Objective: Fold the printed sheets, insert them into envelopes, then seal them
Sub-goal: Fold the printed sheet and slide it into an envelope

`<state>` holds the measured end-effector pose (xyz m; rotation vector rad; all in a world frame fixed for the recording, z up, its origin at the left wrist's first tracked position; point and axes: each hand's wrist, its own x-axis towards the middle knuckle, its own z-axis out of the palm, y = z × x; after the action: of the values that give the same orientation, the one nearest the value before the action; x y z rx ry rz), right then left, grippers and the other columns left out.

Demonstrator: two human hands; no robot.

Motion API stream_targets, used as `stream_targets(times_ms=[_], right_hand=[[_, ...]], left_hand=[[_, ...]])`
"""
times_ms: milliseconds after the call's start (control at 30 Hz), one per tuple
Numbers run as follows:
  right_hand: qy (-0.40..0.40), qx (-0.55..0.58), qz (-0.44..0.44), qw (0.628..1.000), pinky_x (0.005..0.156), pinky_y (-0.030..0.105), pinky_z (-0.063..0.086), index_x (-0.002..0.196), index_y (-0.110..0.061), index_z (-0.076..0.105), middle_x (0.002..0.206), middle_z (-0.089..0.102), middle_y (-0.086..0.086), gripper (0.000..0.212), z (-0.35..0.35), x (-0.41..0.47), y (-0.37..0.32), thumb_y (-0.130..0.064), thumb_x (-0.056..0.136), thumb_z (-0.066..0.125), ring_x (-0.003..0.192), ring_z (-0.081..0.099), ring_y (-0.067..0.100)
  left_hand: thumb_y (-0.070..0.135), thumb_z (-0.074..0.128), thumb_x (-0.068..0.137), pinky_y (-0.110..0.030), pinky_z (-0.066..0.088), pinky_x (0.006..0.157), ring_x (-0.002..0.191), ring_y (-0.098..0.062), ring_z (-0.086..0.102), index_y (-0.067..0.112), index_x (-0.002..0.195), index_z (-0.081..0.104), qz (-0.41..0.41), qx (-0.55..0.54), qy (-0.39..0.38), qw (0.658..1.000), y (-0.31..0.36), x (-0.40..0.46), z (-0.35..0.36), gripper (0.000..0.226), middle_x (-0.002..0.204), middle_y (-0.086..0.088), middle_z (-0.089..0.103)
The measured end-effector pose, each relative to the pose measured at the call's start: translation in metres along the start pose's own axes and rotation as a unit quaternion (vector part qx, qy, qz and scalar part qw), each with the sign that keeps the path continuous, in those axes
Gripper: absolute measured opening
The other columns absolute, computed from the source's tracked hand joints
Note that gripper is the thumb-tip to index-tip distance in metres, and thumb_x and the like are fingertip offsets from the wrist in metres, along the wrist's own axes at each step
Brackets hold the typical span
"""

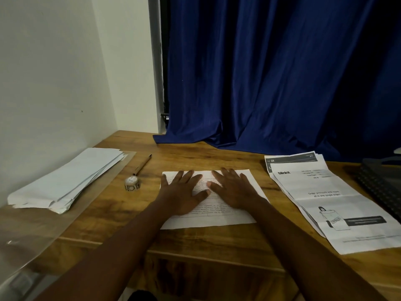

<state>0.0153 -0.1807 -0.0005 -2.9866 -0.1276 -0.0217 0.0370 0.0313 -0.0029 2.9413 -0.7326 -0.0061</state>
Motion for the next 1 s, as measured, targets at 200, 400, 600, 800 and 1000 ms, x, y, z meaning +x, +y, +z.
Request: stream_targets(times_ms=[200,400,600,800,1000], right_hand=[[0.010,-0.021,0.057,0.998,0.124,0.053,0.004,0.160,-0.033,0.007,0.170,0.002,0.001,0.072,0.000,0.001,0.034,-0.069,0.098,0.011,0.157,-0.001,0.026],[0.017,-0.020,0.063,0.998,0.124,0.054,0.003,0.160,-0.032,0.006,0.170,0.003,0.002,0.071,0.002,0.003,0.033,-0.068,0.099,0.011,0.156,-0.001,0.027],[0.022,-0.028,0.052,0.998,0.123,0.054,0.005,0.160,-0.032,0.007,0.170,0.005,0.003,0.062,0.004,0.005,0.038,-0.056,0.103,0.014,0.156,0.002,0.028],[0.019,-0.021,0.057,0.998,0.123,0.055,0.006,0.161,-0.029,0.010,0.170,0.007,0.006,0.061,0.000,0.002,0.032,-0.053,0.105,0.017,0.156,0.003,0.030],[0.149,-0.038,0.005,0.988,0.125,0.055,0.005,0.158,-0.025,0.024,0.169,0.014,0.007,0.056,-0.016,-0.024,-0.011,-0.047,0.106,0.024,0.156,0.004,0.025]], left_hand=[[0.085,0.010,0.088,-0.071,-0.008,0.117,0.157,-0.023,-0.007,0.039,0.160,0.006,-0.046,-0.002,-0.014,0.999,-0.007,0.002,-0.003,0.085,0.171,0.005,-0.001],[0.058,0.027,0.102,-0.068,-0.006,0.119,0.156,-0.034,-0.009,0.020,0.158,0.024,-0.023,0.052,0.051,0.997,0.042,0.007,-0.009,0.067,0.171,-0.007,0.000],[0.068,0.015,0.100,-0.059,-0.001,0.124,0.157,-0.023,-0.005,0.035,0.161,0.008,0.063,0.001,-0.003,0.998,0.051,0.009,0.006,0.070,0.171,0.002,0.001],[0.083,0.006,0.089,-0.057,-0.001,0.124,0.157,-0.020,-0.005,0.041,0.160,0.001,-0.003,0.020,-0.007,1.000,-0.018,0.009,-0.001,0.083,0.170,0.007,-0.002],[0.085,0.002,0.085,-0.057,-0.001,0.124,0.157,-0.021,-0.004,0.039,0.160,0.001,-0.006,0.011,0.008,1.000,-0.020,0.008,0.004,0.088,0.170,0.005,-0.002]])
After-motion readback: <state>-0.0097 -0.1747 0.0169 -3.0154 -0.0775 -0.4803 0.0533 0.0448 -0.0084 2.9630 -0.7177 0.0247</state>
